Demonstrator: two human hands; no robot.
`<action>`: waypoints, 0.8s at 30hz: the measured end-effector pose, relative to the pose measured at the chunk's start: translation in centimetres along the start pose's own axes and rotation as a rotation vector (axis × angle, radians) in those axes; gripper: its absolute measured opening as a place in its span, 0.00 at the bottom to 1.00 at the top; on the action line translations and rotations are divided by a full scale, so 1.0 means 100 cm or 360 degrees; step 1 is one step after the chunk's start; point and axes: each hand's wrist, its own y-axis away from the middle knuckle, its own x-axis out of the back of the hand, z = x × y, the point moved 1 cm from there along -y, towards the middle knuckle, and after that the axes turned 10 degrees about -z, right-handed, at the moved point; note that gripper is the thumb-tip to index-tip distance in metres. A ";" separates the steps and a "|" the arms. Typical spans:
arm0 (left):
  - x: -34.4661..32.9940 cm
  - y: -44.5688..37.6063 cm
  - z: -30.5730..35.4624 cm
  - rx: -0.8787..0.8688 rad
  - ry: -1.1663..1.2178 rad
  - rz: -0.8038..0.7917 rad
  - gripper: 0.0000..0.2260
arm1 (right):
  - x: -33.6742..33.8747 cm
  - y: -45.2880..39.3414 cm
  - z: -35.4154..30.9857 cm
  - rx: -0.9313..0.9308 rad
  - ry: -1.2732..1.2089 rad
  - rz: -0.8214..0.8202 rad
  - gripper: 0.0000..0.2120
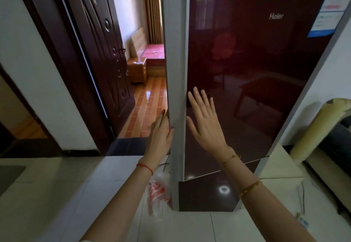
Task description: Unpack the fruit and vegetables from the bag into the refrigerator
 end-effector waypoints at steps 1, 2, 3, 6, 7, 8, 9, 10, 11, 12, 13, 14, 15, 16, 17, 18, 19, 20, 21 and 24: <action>0.002 -0.009 -0.006 -0.0017 -0.0010 -0.0008 0.23 | -0.005 -0.008 0.001 -0.0020 0.0013 0.0004 0.30; 0.004 -0.019 -0.012 -0.0040 -0.0020 -0.0014 0.23 | -0.010 -0.016 0.002 -0.0038 0.0021 0.0011 0.30; 0.006 -0.028 -0.017 -0.0065 -0.0029 -0.0019 0.24 | -0.014 -0.024 0.002 -0.0056 0.0023 0.0018 0.30; 0.008 -0.052 -0.033 -0.0116 -0.0029 -0.0043 0.27 | -0.027 -0.045 0.005 -0.0107 0.0024 0.0033 0.30; 0.008 -0.059 -0.038 -0.0112 -0.0028 -0.0064 0.28 | -0.030 -0.052 0.006 -0.0123 0.0020 0.0035 0.30; 0.007 -0.066 -0.043 -0.0120 -0.0022 -0.0077 0.29 | -0.033 -0.059 0.007 -0.0133 0.0015 0.0036 0.30; 0.007 -0.073 -0.047 -0.0125 -0.0018 -0.0094 0.29 | -0.036 -0.065 0.009 -0.0146 0.0013 0.0034 0.30; 0.005 -0.080 -0.052 -0.0137 -0.0007 -0.0101 0.29 | -0.038 -0.070 0.010 -0.0159 0.0025 0.0029 0.30; 0.005 -0.085 -0.055 -0.0135 -0.0004 -0.0111 0.29 | -0.041 -0.075 0.012 -0.0169 0.0042 0.0024 0.30; 0.005 -0.091 -0.058 -0.0144 -0.0006 -0.0112 0.29 | -0.043 -0.079 0.014 -0.0182 0.0065 0.0015 0.30; 0.005 -0.096 -0.060 -0.0151 -0.0006 -0.0117 0.28 | -0.044 -0.083 0.016 -0.0190 0.0084 0.0009 0.30; 0.004 -0.101 -0.064 -0.0162 -0.0004 -0.0115 0.28 | -0.046 -0.087 0.019 -0.0195 0.0099 0.0000 0.30; 0.004 -0.105 -0.064 -0.0159 -0.0007 -0.0115 0.28 | -0.048 -0.091 0.020 -0.0208 0.0112 -0.0008 0.30; 0.004 -0.110 -0.066 -0.0164 -0.0018 -0.0109 0.28 | -0.050 -0.095 0.022 -0.0213 0.0127 -0.0015 0.30; 0.004 -0.113 -0.067 -0.0152 -0.0023 -0.0115 0.28 | -0.051 -0.099 0.023 -0.0225 0.0135 -0.0024 0.30; 0.003 -0.117 -0.069 -0.0155 -0.0026 -0.0109 0.28 | -0.052 -0.103 0.024 -0.0234 0.0144 -0.0026 0.30; 0.004 -0.119 -0.069 -0.0148 -0.0033 -0.0123 0.28 | -0.053 -0.105 0.024 -0.0238 0.0136 -0.0025 0.30; 0.004 -0.121 -0.071 -0.0157 -0.0047 -0.0125 0.28 | -0.055 -0.106 0.025 -0.0241 0.0134 -0.0021 0.30; 0.005 -0.123 -0.071 -0.0151 -0.0051 -0.0149 0.28 | -0.055 -0.107 0.025 -0.0249 0.0129 -0.0023 0.30; 0.005 -0.125 -0.073 -0.0155 -0.0032 -0.0177 0.29 | -0.054 -0.107 0.025 -0.0223 0.0089 0.0007 0.30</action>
